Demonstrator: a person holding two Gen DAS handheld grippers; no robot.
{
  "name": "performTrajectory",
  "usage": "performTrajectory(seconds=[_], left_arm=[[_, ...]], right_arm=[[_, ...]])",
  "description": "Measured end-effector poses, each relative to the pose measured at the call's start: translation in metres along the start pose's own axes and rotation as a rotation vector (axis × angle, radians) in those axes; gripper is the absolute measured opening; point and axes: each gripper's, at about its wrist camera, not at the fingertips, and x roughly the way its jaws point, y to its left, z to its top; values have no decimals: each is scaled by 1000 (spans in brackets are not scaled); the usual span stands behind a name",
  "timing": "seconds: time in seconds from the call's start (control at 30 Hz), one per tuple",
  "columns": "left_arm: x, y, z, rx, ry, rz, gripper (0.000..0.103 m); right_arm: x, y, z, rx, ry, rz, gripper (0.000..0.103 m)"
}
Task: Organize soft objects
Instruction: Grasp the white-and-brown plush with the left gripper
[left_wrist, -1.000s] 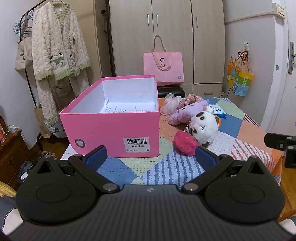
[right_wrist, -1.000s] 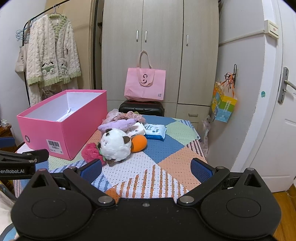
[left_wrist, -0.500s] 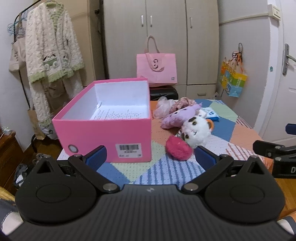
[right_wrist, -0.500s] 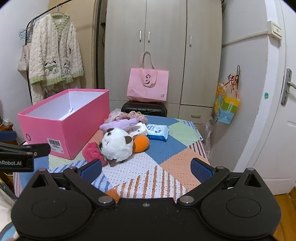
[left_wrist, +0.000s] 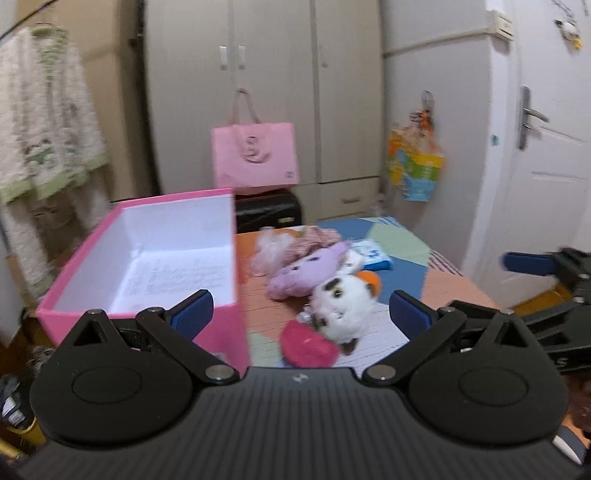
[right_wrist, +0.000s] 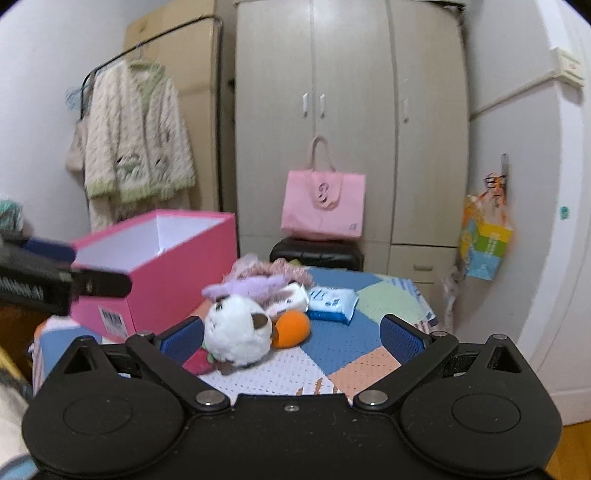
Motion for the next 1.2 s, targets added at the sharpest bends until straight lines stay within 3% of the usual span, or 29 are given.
performTrajectory(seconds=[0.27,0.37,0.43,0.57,0.67,0.97,1.0,1.03,1.07,1.2], left_arm=[[40,-23,7,111,18,-149,99],[66,-22,13,78,84,-195,97],[85,-22,17,68,139,-194,89],[112,-19,17,63,238,-228,83],[125,-16,12,22,322,-235,83],[143,-13,1,-4,330,-192,81],[143,-15,1,23,324,-195,69],[140,-20,-1,69,320,-192,65],[138,-22,-1,87,310,-183,65],[140,-18,-6,59,319,-171,56]], right_arm=[[46,-5,-13,13,49,158,92],[70,-2,-19,0,94,193,92],[84,-1,-21,-13,116,216,92],[103,-3,-25,7,145,295,89],[112,-4,-30,21,150,323,81],[130,0,-35,-6,158,356,79],[131,1,-36,-9,153,357,79],[133,2,-37,-11,151,363,76],[134,4,-37,-13,152,368,70],[134,8,-39,-39,133,335,65]])
